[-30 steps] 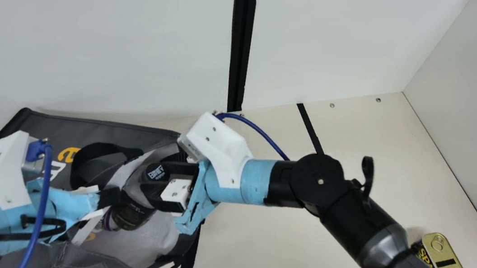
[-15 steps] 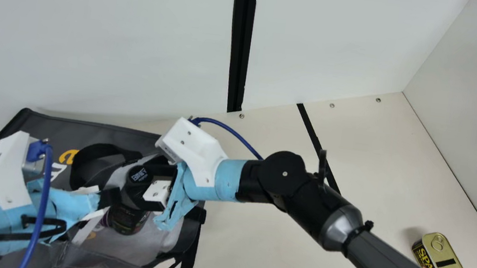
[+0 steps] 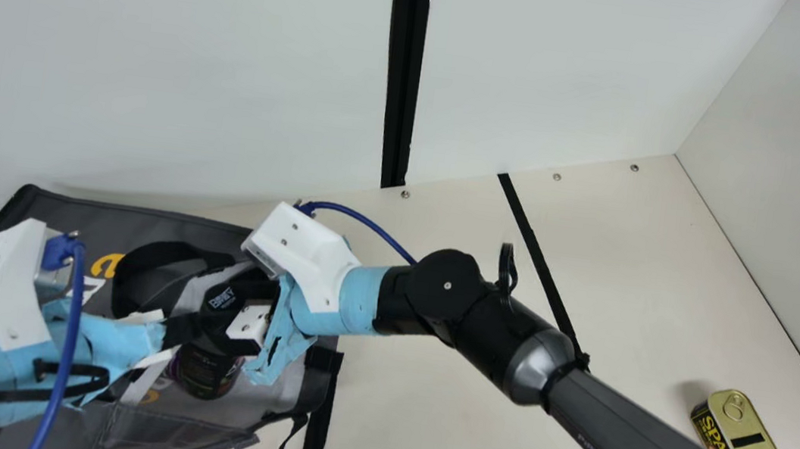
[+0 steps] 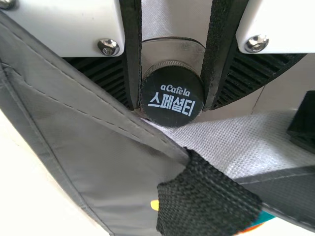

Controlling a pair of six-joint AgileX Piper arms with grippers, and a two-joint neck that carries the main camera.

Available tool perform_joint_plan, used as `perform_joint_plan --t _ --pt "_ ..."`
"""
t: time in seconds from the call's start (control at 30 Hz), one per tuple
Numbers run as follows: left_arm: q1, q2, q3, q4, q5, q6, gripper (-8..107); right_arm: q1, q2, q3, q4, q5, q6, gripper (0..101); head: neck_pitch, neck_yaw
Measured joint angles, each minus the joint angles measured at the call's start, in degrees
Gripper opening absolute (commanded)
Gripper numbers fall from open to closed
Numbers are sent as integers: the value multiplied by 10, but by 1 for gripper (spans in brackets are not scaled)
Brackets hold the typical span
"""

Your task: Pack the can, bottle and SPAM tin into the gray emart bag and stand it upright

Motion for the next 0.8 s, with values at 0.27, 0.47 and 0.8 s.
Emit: perform_joint_plan --t 0.27,0.47,0.8 --pt "0 0 0 0 0 0 -8 -1 1 -5 -11 2 7 57 0 0" --pt "0 0 0 0 0 0 -8 -1 0 -6 -13 10 10 77 0 1" --pt "0 0 0 0 0 0 -8 -2 -23 7 -25 14 24 95 0 1"
